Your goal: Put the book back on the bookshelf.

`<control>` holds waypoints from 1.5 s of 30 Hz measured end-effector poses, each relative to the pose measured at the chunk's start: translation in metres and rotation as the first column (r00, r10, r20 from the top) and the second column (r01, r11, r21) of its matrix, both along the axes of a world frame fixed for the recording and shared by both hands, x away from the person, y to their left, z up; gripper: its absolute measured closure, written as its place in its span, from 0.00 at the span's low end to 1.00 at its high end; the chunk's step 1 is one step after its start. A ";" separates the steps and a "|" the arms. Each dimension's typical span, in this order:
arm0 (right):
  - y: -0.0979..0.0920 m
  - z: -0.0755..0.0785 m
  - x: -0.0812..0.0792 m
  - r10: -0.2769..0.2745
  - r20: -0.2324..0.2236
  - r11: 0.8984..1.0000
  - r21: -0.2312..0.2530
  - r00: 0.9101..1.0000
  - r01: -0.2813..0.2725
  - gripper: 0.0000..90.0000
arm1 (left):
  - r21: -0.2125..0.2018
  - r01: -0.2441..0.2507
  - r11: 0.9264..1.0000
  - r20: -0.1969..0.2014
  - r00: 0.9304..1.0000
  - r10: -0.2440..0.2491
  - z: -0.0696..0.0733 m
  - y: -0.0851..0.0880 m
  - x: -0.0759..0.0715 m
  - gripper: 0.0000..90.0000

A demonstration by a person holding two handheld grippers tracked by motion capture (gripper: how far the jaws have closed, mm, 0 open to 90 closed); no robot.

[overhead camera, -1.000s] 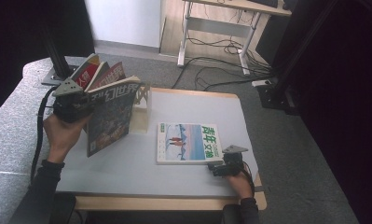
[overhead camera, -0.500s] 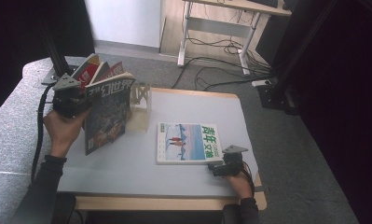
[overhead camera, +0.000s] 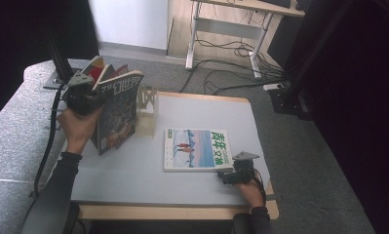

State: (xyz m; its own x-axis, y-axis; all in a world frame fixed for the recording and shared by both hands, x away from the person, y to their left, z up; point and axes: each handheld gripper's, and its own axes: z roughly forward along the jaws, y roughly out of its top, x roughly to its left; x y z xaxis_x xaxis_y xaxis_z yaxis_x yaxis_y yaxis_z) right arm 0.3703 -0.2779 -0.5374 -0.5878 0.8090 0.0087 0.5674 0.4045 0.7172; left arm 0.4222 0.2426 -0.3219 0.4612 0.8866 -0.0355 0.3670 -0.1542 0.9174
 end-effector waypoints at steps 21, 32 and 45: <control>0.000 0.000 0.000 0.000 0.000 1.000 0.000 1.000 0.000 0.00 | 0.073 0.059 0.996 -0.064 0.996 -0.055 -0.003 0.008 -0.009 0.90; 0.000 0.000 0.000 0.000 0.000 1.000 0.000 1.000 0.000 0.00 | 0.097 0.076 0.992 -0.121 0.991 -0.064 -0.010 0.019 -0.020 0.86; 0.000 0.000 0.000 0.000 0.000 1.000 0.000 1.000 0.000 0.00 | 0.062 0.070 0.996 -0.137 0.989 -0.061 -0.006 0.017 -0.015 0.87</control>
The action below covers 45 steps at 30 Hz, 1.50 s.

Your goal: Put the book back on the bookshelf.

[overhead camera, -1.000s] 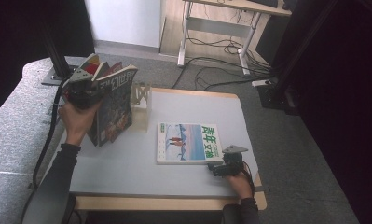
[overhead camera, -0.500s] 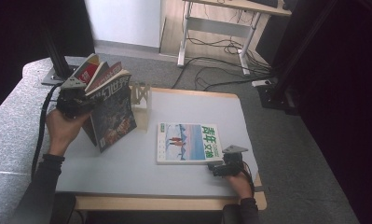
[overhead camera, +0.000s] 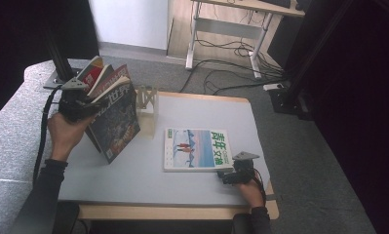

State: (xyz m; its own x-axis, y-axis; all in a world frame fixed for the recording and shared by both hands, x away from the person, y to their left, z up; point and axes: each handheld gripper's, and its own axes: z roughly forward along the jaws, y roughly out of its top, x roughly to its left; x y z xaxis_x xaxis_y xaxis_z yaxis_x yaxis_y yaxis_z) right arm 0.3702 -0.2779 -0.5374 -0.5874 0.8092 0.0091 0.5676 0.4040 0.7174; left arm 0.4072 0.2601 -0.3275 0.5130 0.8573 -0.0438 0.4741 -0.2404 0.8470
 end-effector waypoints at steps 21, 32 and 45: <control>0.000 0.000 0.000 0.000 0.001 1.000 0.000 1.000 0.000 0.00 | -0.019 -0.088 0.996 0.063 0.994 0.089 0.012 -0.018 0.015 0.92; 0.000 0.000 0.000 0.001 0.001 1.000 0.000 1.000 -0.001 0.00 | -0.038 -0.127 0.991 0.102 0.986 0.130 0.016 -0.031 0.033 0.92; 0.000 0.000 0.000 -0.001 0.003 1.000 0.001 1.000 0.001 0.00 | -0.014 -0.160 0.987 0.116 0.980 0.160 0.000 -0.043 0.053 0.92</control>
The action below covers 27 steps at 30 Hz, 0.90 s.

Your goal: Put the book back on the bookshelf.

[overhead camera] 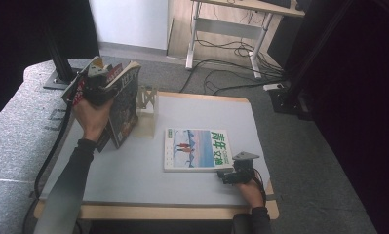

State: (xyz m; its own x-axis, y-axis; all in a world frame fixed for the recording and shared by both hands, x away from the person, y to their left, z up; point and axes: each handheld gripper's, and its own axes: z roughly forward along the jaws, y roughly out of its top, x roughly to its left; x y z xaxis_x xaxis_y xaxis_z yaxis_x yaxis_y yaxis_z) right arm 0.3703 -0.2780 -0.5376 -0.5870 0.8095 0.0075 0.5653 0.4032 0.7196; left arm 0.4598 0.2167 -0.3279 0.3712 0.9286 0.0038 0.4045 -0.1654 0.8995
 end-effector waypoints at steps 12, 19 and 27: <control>0.000 0.000 0.000 0.000 0.000 1.000 -0.001 1.000 0.000 0.00 | 0.020 0.010 1.000 -0.021 1.000 -0.009 -0.006 0.005 -0.004 0.90; 0.000 0.000 0.000 0.000 0.001 1.000 -0.001 1.000 0.000 0.00 | 0.041 0.034 0.999 -0.047 0.998 -0.032 -0.006 0.009 -0.013 0.79; 0.000 0.000 0.000 0.000 0.000 1.000 0.000 1.000 0.000 0.00 | 0.063 0.066 0.996 -0.036 0.997 -0.064 -0.013 0.013 -0.033 0.76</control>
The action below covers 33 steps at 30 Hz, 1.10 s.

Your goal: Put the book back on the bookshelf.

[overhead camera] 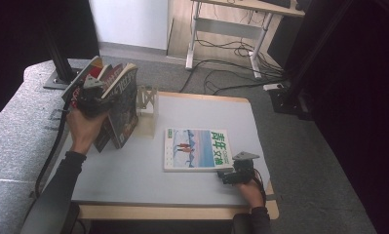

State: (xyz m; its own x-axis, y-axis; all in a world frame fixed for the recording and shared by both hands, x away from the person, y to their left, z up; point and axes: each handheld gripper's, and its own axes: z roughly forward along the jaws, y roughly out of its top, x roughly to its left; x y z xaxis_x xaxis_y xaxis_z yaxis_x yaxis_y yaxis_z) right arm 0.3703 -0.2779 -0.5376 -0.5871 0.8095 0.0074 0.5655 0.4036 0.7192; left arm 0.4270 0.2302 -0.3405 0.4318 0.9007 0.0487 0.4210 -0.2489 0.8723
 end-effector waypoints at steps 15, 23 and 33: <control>0.000 0.000 0.000 -0.001 -0.003 1.000 0.000 1.000 0.001 0.00 | -0.062 -0.013 0.998 -0.013 1.000 0.013 -0.034 0.017 -0.023 0.87; 0.000 0.000 0.000 -0.001 -0.002 1.000 0.000 1.000 0.001 0.00 | -0.094 -0.033 0.995 -0.013 0.999 0.032 -0.036 0.017 -0.015 0.89; 0.000 0.000 0.000 -0.001 -0.002 1.000 0.000 1.000 0.001 0.00 | -0.084 -0.023 0.996 -0.002 1.000 0.023 -0.035 0.019 -0.023 0.83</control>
State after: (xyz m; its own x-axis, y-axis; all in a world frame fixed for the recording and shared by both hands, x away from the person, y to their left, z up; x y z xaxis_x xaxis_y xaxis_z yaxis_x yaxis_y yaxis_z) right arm 0.3701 -0.2778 -0.5375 -0.5860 0.8103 0.0089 0.5677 0.4026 0.7181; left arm 0.4045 0.2487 -0.3759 0.4108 0.9113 -0.0281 0.4270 -0.1651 0.8891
